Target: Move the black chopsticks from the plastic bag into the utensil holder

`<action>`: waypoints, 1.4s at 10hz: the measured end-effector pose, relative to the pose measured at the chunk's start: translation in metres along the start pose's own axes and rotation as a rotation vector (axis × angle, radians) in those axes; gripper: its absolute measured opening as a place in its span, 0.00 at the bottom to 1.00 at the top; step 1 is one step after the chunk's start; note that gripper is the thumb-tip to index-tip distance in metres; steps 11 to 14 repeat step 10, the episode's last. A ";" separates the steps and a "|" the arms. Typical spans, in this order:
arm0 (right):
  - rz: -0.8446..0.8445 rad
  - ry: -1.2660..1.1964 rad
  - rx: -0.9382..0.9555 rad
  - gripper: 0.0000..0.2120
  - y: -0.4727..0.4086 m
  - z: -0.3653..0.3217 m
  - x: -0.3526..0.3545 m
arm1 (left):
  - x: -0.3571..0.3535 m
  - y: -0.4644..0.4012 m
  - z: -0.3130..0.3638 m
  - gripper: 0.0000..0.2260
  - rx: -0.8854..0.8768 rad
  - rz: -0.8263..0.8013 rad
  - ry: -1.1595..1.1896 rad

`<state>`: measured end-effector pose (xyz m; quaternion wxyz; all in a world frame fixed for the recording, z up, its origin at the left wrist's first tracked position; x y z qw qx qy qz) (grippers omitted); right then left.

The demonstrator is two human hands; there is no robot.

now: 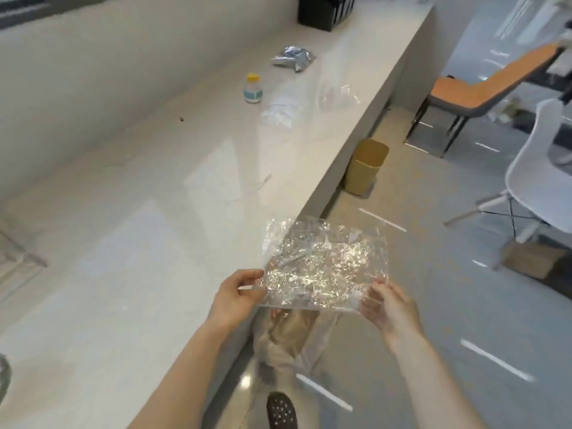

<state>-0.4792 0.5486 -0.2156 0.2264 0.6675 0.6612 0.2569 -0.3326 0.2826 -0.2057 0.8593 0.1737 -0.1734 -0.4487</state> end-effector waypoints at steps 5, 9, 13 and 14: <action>0.341 0.228 -0.143 0.07 -0.119 0.129 0.044 | -0.124 -0.088 -0.166 0.23 0.415 -0.151 -0.192; 0.036 0.309 -0.484 0.26 -0.167 0.235 -0.046 | -0.150 -0.115 -0.224 0.17 0.512 -0.202 -0.178; 0.038 0.467 -0.490 0.30 -0.164 0.237 -0.044 | -0.141 -0.112 -0.218 0.22 0.503 -0.169 -0.158; 0.038 0.467 -0.490 0.30 -0.164 0.237 -0.044 | -0.141 -0.112 -0.218 0.22 0.503 -0.169 -0.158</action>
Point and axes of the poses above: each hand's wrist, its own y-axis away from the middle knuckle, its own x-axis out of the back of the hand, z = x × y, the point moved 5 cm from there along -y, towards the middle knuckle, and after that the axes turned 5 degrees about y, right-handed, at the moved point
